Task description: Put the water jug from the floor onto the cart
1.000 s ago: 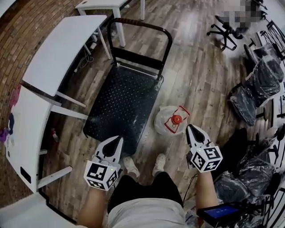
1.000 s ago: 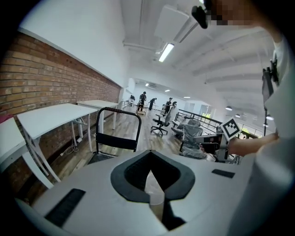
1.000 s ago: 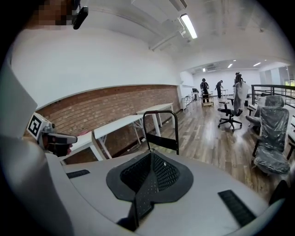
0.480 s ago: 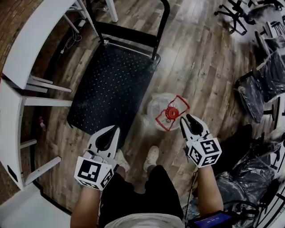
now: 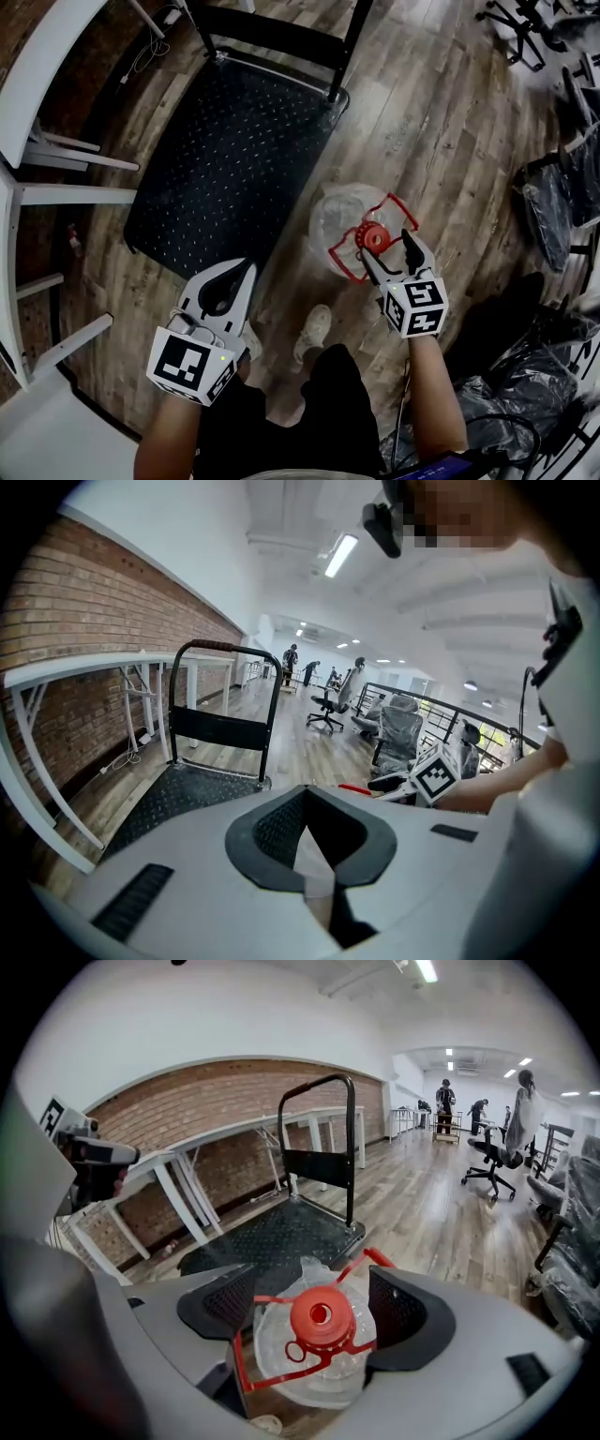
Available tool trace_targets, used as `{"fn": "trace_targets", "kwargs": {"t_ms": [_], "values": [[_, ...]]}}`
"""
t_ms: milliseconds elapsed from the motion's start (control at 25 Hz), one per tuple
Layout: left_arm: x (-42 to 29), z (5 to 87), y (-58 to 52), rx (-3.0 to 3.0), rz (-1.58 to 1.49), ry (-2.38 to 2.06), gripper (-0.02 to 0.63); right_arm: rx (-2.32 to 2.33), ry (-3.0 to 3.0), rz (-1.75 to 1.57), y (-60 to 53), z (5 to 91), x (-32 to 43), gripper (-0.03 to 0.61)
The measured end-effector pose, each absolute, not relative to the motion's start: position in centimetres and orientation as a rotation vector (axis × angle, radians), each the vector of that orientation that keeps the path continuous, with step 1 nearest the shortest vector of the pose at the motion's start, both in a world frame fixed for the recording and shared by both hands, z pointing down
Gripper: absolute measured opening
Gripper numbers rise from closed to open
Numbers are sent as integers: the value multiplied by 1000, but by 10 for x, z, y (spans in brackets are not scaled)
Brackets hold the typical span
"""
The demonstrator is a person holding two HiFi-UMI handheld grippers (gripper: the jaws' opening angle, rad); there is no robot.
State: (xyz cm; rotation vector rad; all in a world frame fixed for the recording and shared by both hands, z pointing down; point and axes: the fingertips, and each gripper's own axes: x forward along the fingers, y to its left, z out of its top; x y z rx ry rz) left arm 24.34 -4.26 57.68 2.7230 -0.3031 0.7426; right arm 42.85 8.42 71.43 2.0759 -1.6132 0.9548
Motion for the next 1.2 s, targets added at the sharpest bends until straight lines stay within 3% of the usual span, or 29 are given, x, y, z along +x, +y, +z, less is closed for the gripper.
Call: {"fn": "trace_targets", "kwargs": {"t_ms": [560, 680, 960, 1200], "values": [[221, 614, -50, 2689, 797, -381, 0, 2026, -1519, 978, 75, 791, 433, 369], [221, 612, -52, 2687, 795, -382, 0, 2026, -1498, 954, 77, 790, 436, 316], [214, 603, -57, 2706, 815, -388, 0, 2085, -1448, 979, 86, 782, 440, 313], [201, 582, -74, 2731, 799, -432, -1, 2187, -1434, 958, 83, 722, 448, 313]]}}
